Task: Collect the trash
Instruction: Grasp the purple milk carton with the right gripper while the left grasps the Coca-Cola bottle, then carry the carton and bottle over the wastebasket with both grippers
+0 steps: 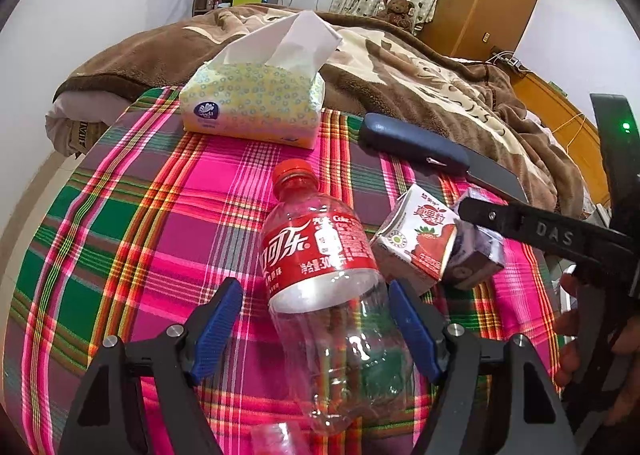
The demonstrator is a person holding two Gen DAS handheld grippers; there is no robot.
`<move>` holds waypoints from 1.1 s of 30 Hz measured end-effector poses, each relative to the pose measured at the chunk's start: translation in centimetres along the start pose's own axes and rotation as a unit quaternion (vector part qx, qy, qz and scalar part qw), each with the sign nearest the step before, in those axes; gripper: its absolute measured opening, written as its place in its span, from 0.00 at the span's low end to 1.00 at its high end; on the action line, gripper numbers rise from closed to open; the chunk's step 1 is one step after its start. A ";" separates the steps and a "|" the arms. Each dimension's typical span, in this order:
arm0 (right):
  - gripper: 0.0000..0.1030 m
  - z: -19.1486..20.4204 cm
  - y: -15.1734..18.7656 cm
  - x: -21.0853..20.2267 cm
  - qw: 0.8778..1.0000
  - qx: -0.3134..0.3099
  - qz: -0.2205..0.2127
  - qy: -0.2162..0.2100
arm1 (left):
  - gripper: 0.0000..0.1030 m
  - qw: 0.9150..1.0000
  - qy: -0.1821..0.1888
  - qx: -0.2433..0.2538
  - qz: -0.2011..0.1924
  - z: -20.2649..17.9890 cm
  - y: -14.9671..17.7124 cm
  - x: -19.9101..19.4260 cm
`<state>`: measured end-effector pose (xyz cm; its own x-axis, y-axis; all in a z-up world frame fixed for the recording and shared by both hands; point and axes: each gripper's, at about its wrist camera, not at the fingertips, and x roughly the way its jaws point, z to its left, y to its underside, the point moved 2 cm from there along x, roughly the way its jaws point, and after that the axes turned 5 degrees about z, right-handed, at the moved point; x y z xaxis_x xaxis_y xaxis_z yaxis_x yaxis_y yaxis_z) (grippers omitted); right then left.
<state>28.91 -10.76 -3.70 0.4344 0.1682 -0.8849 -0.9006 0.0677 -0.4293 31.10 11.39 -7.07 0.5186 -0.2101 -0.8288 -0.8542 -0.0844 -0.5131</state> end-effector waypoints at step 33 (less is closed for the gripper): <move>0.36 0.4 1.6 -0.6 0.998 -0.064 -0.001 0.010 | 0.60 1.000 -0.003 -0.011 0.027 -0.1 -0.6 1.2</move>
<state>27.20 -10.34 -3.83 0.4367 0.1489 -0.8872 -0.8918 -0.0578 -0.4486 32.22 11.14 -7.70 0.4713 -0.2084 -0.8570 -0.8819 -0.0945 -0.4620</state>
